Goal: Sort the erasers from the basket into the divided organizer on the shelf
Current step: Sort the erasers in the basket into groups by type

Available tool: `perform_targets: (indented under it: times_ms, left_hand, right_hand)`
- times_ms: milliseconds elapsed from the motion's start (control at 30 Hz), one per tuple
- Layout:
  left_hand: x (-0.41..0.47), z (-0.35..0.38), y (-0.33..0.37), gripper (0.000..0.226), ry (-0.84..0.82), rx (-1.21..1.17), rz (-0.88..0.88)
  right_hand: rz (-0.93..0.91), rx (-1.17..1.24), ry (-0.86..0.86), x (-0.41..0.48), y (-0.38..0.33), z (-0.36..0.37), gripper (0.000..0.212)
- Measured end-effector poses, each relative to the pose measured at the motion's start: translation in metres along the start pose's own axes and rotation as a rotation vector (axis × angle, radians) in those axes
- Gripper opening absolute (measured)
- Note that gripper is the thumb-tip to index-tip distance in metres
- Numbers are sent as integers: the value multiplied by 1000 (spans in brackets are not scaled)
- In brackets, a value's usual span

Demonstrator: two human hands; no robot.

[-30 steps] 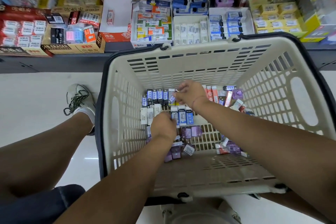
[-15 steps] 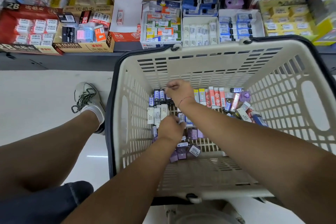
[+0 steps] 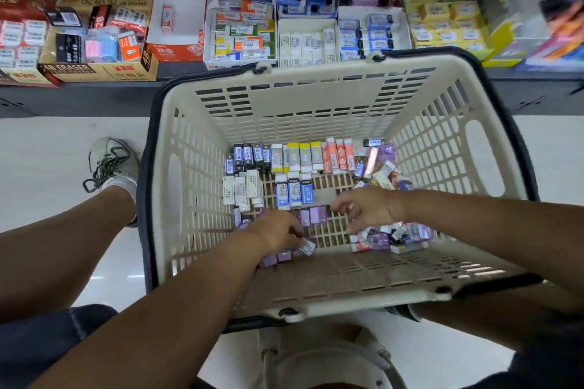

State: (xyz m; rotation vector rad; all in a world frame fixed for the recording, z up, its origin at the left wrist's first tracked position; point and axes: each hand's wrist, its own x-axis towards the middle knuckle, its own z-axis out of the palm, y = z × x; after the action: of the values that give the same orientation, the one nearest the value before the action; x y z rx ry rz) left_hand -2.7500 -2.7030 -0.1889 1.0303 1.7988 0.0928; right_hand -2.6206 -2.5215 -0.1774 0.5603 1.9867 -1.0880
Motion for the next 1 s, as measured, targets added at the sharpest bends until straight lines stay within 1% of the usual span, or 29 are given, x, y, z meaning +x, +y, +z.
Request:
perform_targets:
  times_ms: [133,200,267,300,333,433,467,533,600,633,700,767,800,867,933,1000]
  left_hand:
    - [0,7,-5,40,-93,26,0]
    - [-2,7,-8,44,-143,36,-9]
    - [-3,6,-14,43,-150,38,-8]
    - [-3,5,-18,41,-146,15,-19]
    - [-2,3,-22,38,-134,-11,-34]
    - [-4,-6,-27,29,-73,-83,-85]
    - [-5,-8,-28,29,-54,-104,-96]
    - [-6,-12,-29,31,-10,-130,-114]
    - [-7,-15,-30,33,31,-105,-122]
    - [-8,-16,-31,35,39,-51,-124]
    - [-12,-18,-31,39,16,83,-143]
    - [-15,-20,-32,42,-26,161,-172]
    - [-16,-20,-33,43,-50,178,-181]
    - [-17,-21,-33,44,-79,188,-193]
    - [-16,-18,-33,45,-97,193,-202]
    - [-16,-14,-33,43,-128,188,-205]
  right_hand:
    - [-45,-120,69,15,1,21,65]
    - [-54,-84,84,19,-1,25,72]
    - [-65,-67,86,18,-5,27,82]
    - [-70,-79,86,17,-7,28,82]
    - [-75,-102,90,17,-8,29,77]
    - [-100,-197,73,18,-12,33,49]
    - [-94,-207,48,19,-13,35,46]
    - [-78,-205,-17,20,-15,43,50]
    - [-53,-243,-53,19,-16,47,55]
    - [-45,-288,-36,19,-18,47,53]
    - [-69,-406,56,17,-24,46,42]
    - [-162,-473,170,19,-31,45,33]
    - [-227,-470,203,20,-36,46,33]
    - [-326,-440,213,24,-48,49,40]
    - [-341,-436,178,31,-58,54,48]
    - [-300,-456,142,39,-63,62,52]
